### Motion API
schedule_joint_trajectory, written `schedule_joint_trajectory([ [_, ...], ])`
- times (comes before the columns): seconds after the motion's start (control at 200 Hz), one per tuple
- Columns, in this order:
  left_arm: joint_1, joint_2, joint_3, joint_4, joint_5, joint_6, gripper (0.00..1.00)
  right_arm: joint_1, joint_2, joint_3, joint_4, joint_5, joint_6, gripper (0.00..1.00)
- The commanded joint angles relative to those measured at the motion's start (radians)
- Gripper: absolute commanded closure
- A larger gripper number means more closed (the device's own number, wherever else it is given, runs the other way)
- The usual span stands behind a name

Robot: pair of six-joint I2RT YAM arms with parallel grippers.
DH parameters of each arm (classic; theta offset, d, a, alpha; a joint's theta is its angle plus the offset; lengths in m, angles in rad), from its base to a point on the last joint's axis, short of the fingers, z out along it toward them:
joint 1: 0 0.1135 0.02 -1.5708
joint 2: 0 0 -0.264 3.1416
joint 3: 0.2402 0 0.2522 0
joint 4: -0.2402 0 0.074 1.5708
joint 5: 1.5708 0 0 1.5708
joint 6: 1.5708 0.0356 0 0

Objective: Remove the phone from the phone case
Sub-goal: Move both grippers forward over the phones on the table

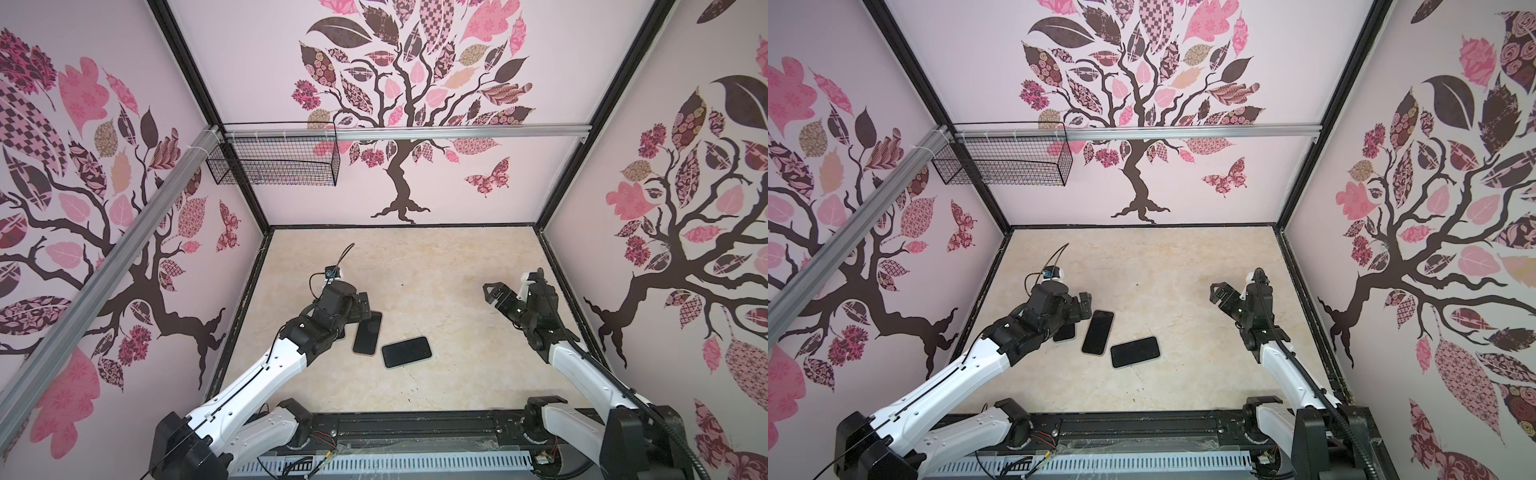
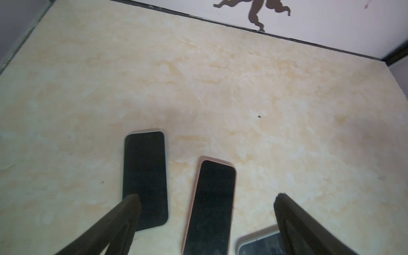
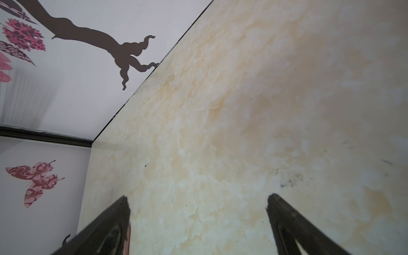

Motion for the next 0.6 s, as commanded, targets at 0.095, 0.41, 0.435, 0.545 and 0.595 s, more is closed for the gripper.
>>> schedule_joint_trajectory([
  [0.095,-0.118,0.043,-0.02,0.018,0.187,0.037,0.02,0.124,-0.004,0.121,-0.255,0.039,-0.064,0.0],
  [0.41,-0.189,0.101,-0.117,0.172,0.291,-0.071,0.02,0.65,0.042,0.16,-0.433,0.375,0.038,0.01],
  [0.435,-0.187,0.094,-0.124,0.176,0.288,-0.084,0.03,0.691,0.055,0.169,-0.445,0.388,0.053,0.02],
  [0.545,-0.18,0.068,-0.165,0.202,0.226,-0.125,0.04,0.827,0.122,0.183,-0.451,0.384,0.139,0.05],
  [0.595,-0.163,0.055,-0.18,0.2,0.214,-0.144,0.05,0.877,0.156,0.185,-0.442,0.367,0.174,0.07],
])
